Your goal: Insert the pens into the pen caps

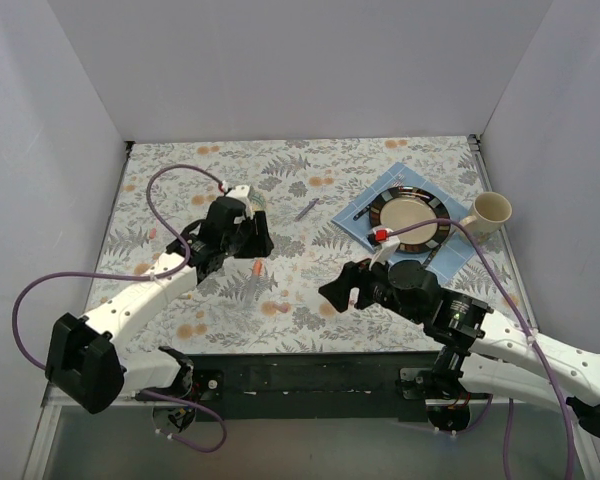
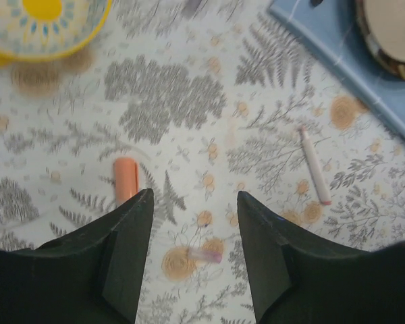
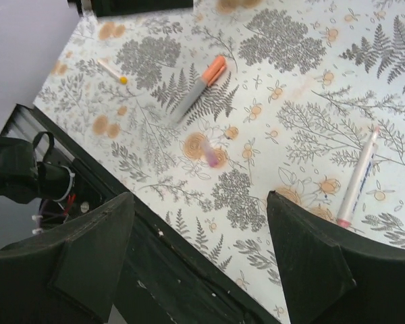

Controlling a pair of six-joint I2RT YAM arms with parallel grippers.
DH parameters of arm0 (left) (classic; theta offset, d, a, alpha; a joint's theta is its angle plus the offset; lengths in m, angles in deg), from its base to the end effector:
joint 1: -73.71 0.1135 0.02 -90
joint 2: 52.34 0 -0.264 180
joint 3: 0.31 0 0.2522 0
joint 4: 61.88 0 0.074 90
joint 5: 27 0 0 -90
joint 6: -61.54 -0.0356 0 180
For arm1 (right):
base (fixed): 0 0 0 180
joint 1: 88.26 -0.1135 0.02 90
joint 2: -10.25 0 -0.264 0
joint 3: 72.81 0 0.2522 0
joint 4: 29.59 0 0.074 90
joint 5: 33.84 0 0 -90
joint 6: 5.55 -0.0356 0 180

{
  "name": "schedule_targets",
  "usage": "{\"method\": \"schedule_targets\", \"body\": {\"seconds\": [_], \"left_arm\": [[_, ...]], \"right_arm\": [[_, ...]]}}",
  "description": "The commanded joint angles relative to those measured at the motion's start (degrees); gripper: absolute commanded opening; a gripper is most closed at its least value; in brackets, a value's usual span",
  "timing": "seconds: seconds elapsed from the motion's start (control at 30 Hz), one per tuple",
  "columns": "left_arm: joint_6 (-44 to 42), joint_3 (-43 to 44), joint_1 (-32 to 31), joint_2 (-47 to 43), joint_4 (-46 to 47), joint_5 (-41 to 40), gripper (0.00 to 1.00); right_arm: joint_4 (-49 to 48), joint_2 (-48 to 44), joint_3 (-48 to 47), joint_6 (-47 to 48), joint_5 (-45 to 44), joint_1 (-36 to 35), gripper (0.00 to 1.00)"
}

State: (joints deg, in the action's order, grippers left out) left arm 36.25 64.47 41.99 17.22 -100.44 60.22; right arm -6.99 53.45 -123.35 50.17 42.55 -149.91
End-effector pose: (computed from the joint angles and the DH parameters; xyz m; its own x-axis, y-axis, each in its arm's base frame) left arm 0.2211 -0.1346 0.2647 -0.6971 -0.6308 -0.3408 -0.3163 0.6971 -0.6434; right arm 0.0940 0.1566 0.2979 -0.5243 0.1811 -0.8320 -0.5473 0.6769 0.4922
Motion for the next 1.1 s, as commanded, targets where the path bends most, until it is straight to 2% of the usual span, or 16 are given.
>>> {"method": "schedule_targets", "body": {"seconds": [0.0, 0.13, 0.27, 0.37, 0.6, 0.73, 0.9, 1.07], "left_arm": [[-11.8, 10.3, -0.2, 6.4, 7.3, 2.7, 0.52], [-15.8, 24.4, -0.1, 18.2, 6.2, 6.1, 0.51], [-18.3, 31.2, 0.0, 28.9, 7.0, 7.6, 0.51], [-19.0, 35.1, 0.1, 33.5, 7.8, 8.8, 0.50], [-19.9, 41.9, 0.1, 47.5, 9.4, 9.4, 0.47], [-20.2, 44.9, 0.1, 52.2, 9.4, 9.8, 0.46], [-20.8, 45.7, 0.0, 55.1, 9.3, 7.7, 0.44], [-22.2, 42.8, 0.0, 55.9, 11.3, 5.7, 0.44]], "right_arm": [[1.5, -1.2, -0.3, 1.7, -1.2, -0.1, 0.85], [0.7, -4.4, 1.0, 2.6, -0.5, -0.1, 0.83], [1.3, -9.1, 1.7, 3.3, -1.1, -0.1, 0.82], [1.7, -10.9, 1.8, 3.7, -1.3, -0.1, 0.81], [4.2, -12.7, -0.1, 4.9, -1.3, -0.1, 0.79], [5.2, -12.9, -0.2, 4.7, -1.1, -0.1, 0.79], [5.1, -14.0, 0.7, 4.2, -1.1, -0.1, 0.78], [5.4, -14.6, 1.1, 4.4, -1.8, -0.1, 0.78]]}}
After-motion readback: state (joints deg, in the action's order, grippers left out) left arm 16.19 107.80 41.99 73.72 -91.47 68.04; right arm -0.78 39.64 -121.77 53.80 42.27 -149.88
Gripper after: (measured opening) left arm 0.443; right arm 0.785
